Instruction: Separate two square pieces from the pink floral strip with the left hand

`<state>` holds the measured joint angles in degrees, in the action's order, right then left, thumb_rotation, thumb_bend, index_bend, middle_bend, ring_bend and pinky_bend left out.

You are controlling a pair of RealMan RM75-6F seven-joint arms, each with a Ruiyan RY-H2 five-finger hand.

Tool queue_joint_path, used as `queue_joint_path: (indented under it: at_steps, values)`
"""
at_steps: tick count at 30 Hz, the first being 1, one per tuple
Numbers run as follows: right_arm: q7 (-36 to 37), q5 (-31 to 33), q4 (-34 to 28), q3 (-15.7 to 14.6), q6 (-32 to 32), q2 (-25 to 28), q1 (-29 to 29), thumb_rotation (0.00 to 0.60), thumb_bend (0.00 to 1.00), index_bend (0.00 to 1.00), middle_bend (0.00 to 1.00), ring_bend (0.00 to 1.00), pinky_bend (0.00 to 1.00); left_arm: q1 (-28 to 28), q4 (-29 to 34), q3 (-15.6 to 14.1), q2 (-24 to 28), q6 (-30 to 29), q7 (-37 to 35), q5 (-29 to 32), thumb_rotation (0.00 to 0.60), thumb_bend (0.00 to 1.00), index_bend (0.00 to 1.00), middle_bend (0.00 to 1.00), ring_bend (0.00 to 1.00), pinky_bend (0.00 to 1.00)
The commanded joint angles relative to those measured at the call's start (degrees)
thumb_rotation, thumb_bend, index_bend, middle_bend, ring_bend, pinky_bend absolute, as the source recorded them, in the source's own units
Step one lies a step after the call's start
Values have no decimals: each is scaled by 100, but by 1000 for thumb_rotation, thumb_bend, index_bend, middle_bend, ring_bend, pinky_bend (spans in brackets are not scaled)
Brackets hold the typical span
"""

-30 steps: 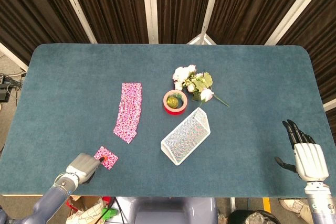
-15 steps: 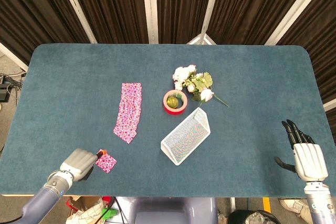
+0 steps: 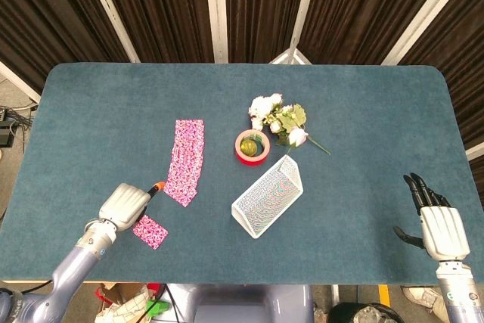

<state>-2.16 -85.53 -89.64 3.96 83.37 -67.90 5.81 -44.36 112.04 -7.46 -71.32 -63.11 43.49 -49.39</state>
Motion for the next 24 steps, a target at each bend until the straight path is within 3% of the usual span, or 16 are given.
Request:
queue_joint_path:
  at_steps: [1, 8, 24]
  values:
    - [1, 10, 4, 7, 1, 5, 1, 600, 181, 0, 95, 238, 314, -295, -304, 205, -359, 288, 415, 643, 600, 909, 117, 846, 735, 691]
    - [6, 28, 27, 10, 1, -2, -2, 600, 182, 0, 94, 238, 314, -513, -573, 271, -748, 364, 735, 1203, 600, 909, 117, 846, 735, 691]
    - [40, 41, 43, 22, 6, 2, 1, 600, 181, 0, 95, 238, 314, -700, -876, 197, -1124, 401, 913, 1524, 600, 909, 117, 848, 737, 691]
